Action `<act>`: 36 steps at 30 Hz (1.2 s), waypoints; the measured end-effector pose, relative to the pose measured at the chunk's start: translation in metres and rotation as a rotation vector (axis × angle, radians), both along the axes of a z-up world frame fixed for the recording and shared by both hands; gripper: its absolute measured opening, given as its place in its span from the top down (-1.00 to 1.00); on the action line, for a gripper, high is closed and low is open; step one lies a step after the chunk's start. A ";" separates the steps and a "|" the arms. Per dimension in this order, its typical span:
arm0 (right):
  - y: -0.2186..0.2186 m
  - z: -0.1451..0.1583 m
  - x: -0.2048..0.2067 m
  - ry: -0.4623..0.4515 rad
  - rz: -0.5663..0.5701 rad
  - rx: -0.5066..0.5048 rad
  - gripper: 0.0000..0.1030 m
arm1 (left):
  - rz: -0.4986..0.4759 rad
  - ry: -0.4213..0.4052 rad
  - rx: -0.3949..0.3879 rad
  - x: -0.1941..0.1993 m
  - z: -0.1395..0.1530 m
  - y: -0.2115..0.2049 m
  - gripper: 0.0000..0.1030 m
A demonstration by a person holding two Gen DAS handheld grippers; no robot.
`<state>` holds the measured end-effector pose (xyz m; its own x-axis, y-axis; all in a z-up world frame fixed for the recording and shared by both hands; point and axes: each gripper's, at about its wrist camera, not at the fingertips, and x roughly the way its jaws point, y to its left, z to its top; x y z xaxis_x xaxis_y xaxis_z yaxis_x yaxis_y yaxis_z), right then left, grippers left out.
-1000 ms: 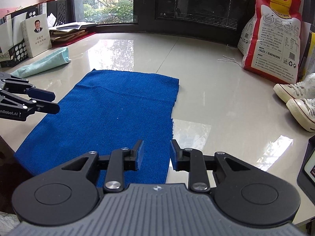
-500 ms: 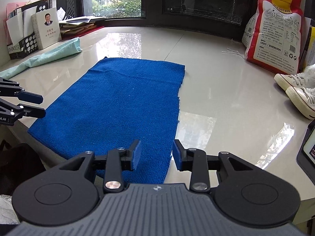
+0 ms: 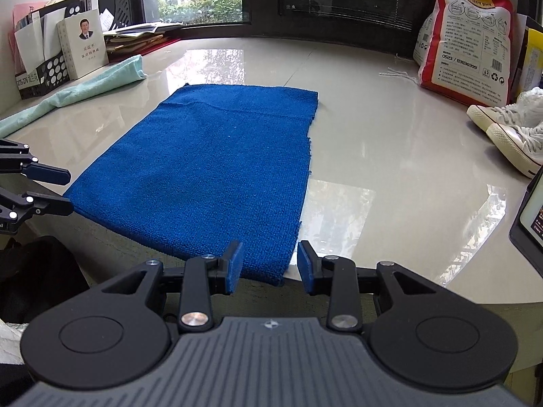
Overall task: Fold towel
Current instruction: 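Move both open grippers back to the towel's short edge, then close the left gripper on the towel edge while the right gripper closes beside it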
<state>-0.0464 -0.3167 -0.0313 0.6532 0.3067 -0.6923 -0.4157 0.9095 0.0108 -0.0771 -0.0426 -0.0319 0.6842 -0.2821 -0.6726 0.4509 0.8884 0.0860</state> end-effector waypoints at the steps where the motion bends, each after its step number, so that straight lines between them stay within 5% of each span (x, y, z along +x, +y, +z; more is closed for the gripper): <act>1: 0.000 -0.001 0.000 0.000 0.001 0.000 0.27 | -0.004 -0.001 0.002 -0.001 -0.001 -0.001 0.06; 17: 0.003 -0.005 -0.005 -0.007 0.029 0.003 0.25 | -0.027 -0.055 0.035 -0.006 -0.014 -0.007 0.03; 26: 0.002 -0.004 -0.006 -0.001 0.034 0.025 0.82 | -0.010 -0.069 0.019 -0.005 -0.010 -0.001 0.77; 36: -0.005 0.005 -0.015 0.006 0.043 0.067 0.92 | -0.034 -0.043 -0.035 -0.015 0.000 0.008 0.85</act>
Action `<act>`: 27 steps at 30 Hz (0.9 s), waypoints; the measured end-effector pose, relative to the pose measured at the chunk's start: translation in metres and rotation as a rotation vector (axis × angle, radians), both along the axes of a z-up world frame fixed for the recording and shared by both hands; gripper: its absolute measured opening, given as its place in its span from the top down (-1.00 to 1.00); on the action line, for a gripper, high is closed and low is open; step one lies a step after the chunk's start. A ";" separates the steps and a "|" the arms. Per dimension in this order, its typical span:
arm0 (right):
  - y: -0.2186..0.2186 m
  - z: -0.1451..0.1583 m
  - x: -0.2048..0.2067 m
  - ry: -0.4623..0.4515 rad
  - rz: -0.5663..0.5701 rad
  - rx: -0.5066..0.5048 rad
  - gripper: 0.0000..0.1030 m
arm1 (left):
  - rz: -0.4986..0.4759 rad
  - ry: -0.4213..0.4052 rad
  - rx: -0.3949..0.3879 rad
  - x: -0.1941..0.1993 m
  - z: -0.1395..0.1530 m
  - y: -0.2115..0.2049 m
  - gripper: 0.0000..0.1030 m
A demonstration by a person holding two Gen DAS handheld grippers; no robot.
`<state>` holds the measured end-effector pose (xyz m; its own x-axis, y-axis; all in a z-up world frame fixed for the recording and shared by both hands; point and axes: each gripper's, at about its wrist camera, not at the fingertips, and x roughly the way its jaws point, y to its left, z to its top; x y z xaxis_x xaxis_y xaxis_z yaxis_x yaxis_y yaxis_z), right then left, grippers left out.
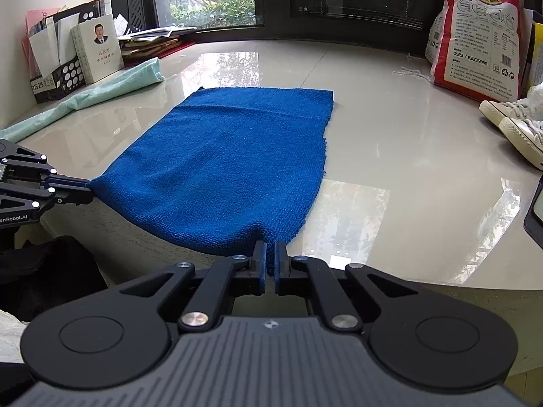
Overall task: Fold towel
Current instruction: 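Close the left gripper on the towel edge while the right gripper closes beside it, then lift the held edge with both grippers and fold it over onto the opposite edge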
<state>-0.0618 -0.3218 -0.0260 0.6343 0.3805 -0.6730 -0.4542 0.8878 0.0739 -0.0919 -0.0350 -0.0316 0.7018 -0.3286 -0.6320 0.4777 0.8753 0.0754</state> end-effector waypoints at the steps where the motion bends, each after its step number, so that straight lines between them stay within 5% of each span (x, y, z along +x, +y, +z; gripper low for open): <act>1: -0.002 0.002 -0.002 0.000 0.000 0.010 0.92 | -0.001 0.001 -0.010 -0.002 0.002 0.002 0.85; 11: -0.010 0.028 -0.016 -0.054 -0.021 0.075 0.92 | 0.018 -0.042 -0.078 -0.012 0.030 0.013 0.85; 27: 0.011 0.052 0.029 -0.197 -0.059 0.058 0.92 | 0.110 -0.152 -0.033 0.031 0.053 0.012 0.84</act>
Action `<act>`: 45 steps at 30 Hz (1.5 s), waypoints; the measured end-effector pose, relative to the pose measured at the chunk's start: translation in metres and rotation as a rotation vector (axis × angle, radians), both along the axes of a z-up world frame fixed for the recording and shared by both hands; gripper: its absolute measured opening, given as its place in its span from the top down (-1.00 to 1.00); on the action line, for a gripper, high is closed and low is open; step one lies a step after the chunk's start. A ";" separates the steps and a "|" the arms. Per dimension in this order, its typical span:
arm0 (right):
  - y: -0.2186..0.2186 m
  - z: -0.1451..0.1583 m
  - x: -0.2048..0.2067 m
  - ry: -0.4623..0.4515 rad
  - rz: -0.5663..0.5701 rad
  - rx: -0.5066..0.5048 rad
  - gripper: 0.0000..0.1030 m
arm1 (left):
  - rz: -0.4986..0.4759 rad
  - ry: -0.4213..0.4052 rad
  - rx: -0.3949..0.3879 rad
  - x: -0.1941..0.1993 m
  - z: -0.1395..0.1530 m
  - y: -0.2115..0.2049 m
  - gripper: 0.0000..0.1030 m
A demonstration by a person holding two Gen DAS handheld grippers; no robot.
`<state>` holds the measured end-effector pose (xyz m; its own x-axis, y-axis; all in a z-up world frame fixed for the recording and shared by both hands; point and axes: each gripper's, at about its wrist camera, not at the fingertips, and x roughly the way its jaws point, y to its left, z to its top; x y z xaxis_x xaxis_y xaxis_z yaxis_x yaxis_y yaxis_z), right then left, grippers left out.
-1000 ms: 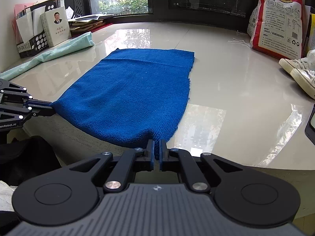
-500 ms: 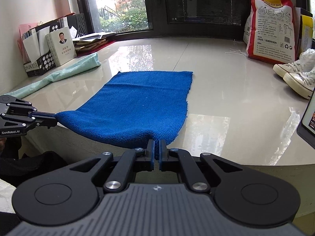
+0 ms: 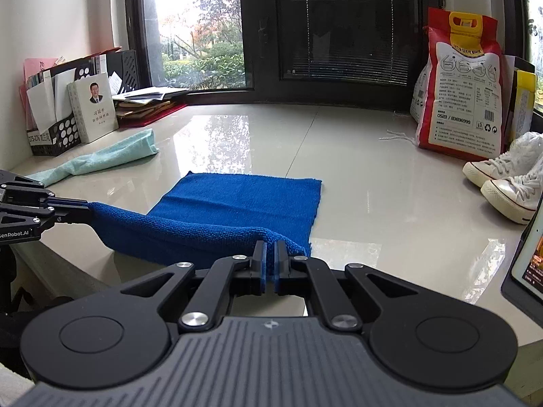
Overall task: Fold towel
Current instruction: 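Lift the held edge with both grippers and fold it over onto the opposite edge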
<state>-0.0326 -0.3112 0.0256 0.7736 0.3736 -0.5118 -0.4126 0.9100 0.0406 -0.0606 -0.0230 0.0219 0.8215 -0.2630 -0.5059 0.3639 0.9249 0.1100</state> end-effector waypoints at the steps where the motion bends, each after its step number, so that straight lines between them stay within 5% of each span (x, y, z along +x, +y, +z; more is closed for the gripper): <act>1: 0.002 0.001 0.005 -0.007 -0.001 -0.004 0.92 | 0.007 -0.004 0.006 0.004 0.001 0.000 0.84; 21: 0.035 -0.008 0.109 -0.002 -0.010 -0.054 0.92 | 0.073 0.000 0.075 0.116 -0.001 0.009 0.82; 45: 0.065 -0.042 0.199 0.093 -0.035 -0.149 0.90 | 0.091 0.087 0.103 0.217 -0.048 0.015 0.79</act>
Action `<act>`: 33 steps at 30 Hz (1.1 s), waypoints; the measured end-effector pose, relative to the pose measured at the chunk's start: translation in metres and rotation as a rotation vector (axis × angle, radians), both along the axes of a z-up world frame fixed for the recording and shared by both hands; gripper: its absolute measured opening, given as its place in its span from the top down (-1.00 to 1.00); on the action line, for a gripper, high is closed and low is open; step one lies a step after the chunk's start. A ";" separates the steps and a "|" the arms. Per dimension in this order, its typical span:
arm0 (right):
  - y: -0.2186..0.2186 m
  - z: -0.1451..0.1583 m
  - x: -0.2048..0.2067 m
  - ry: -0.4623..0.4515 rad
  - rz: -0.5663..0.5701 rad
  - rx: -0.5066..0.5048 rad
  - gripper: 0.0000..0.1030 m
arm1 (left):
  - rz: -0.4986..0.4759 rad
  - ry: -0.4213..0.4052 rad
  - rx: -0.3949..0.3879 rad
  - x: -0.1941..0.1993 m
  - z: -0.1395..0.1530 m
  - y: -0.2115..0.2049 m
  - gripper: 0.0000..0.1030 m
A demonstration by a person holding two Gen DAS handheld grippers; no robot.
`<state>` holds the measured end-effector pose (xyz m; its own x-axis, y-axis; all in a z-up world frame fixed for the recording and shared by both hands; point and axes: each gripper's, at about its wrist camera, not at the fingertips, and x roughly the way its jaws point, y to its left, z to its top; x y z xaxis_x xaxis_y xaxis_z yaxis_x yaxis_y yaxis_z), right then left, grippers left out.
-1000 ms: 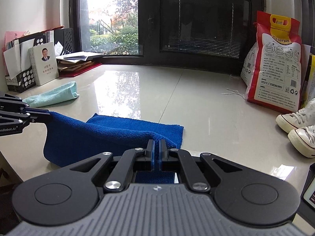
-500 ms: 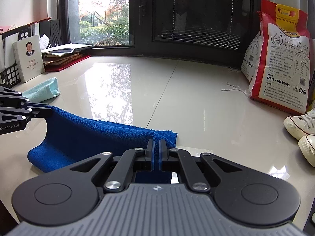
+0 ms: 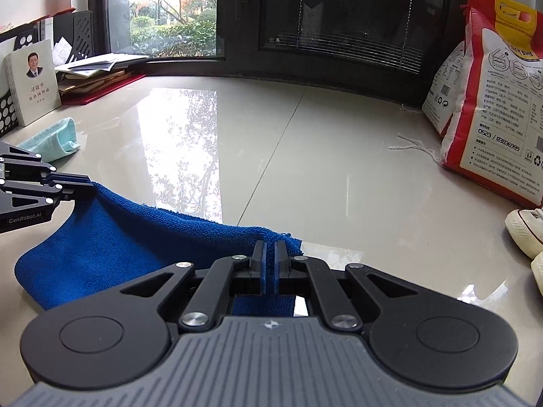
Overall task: Fold towel
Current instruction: 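Lift the held edge with both grippers and fold it over onto the opposite edge, then open both grippers and release the folded towel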
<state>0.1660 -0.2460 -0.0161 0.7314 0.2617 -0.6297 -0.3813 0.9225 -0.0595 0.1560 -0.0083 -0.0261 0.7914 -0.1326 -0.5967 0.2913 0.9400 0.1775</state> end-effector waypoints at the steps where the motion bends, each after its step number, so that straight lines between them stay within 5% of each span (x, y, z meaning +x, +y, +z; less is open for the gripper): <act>1: 0.001 -0.001 0.002 0.001 -0.003 -0.006 0.89 | -0.001 0.001 0.000 0.001 -0.001 0.001 0.79; 8: 0.005 -0.007 0.015 0.015 -0.016 -0.022 0.85 | 0.003 0.022 -0.015 0.012 -0.007 0.005 0.74; 12: 0.004 -0.009 0.021 0.015 -0.039 -0.019 0.40 | 0.015 0.028 -0.019 0.018 -0.010 0.008 0.52; 22: -0.005 0.000 0.023 -0.024 -0.091 0.004 0.35 | 0.063 0.010 -0.034 0.020 -0.003 0.018 0.45; 33: -0.005 0.006 0.007 -0.024 -0.053 -0.010 0.35 | 0.004 0.009 -0.042 -0.004 0.007 0.006 0.37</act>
<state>0.1725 -0.2515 -0.0098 0.7590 0.2159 -0.6143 -0.3303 0.9407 -0.0775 0.1523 -0.0022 -0.0194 0.7867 -0.1550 -0.5976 0.2893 0.9477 0.1350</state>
